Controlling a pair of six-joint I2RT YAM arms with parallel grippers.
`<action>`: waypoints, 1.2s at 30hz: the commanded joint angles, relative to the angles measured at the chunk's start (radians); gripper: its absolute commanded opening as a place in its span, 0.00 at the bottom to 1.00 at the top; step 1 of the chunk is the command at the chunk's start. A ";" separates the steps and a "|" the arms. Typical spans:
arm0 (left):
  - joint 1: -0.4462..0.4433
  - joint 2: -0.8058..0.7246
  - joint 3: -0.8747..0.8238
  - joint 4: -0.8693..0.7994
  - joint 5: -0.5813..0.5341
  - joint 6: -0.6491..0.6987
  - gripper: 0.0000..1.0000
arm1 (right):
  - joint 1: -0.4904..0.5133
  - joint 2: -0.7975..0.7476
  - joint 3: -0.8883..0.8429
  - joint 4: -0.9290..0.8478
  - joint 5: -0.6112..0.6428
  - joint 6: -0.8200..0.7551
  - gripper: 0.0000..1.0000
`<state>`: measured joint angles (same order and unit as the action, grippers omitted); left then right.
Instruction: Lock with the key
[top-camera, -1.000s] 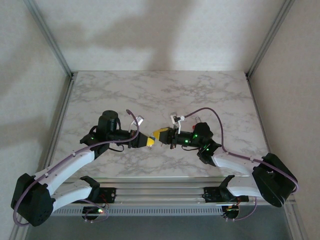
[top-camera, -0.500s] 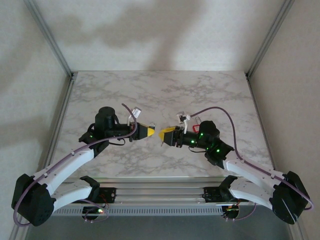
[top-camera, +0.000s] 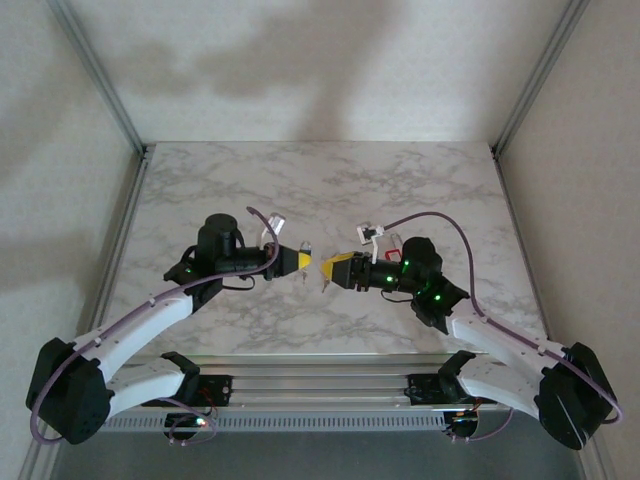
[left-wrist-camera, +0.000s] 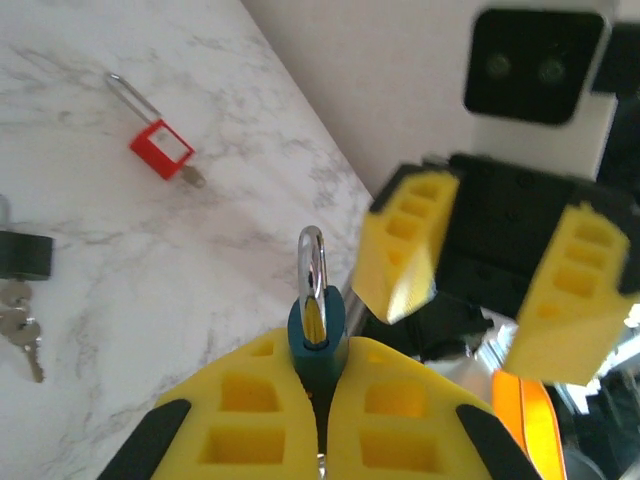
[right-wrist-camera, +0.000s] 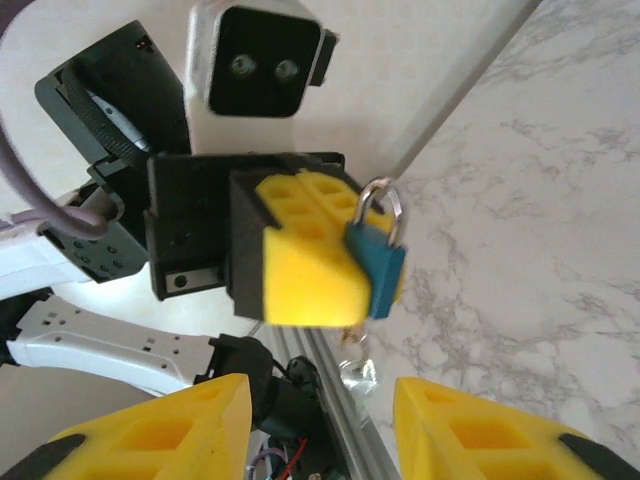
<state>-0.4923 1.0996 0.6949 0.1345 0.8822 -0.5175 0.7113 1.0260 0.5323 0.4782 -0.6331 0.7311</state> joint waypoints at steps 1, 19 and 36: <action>-0.005 -0.051 -0.029 0.158 -0.142 -0.134 0.00 | -0.006 0.005 -0.035 0.099 -0.028 0.036 0.42; -0.088 -0.102 -0.289 0.695 -0.438 -0.558 0.00 | 0.003 0.173 -0.128 0.528 0.099 0.392 0.40; -0.138 -0.096 -0.352 0.797 -0.569 -0.628 0.00 | 0.100 0.269 -0.107 0.593 0.290 0.441 0.32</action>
<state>-0.6209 1.0149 0.3485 0.8444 0.3420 -1.1236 0.8013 1.2896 0.4038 1.0290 -0.3904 1.1679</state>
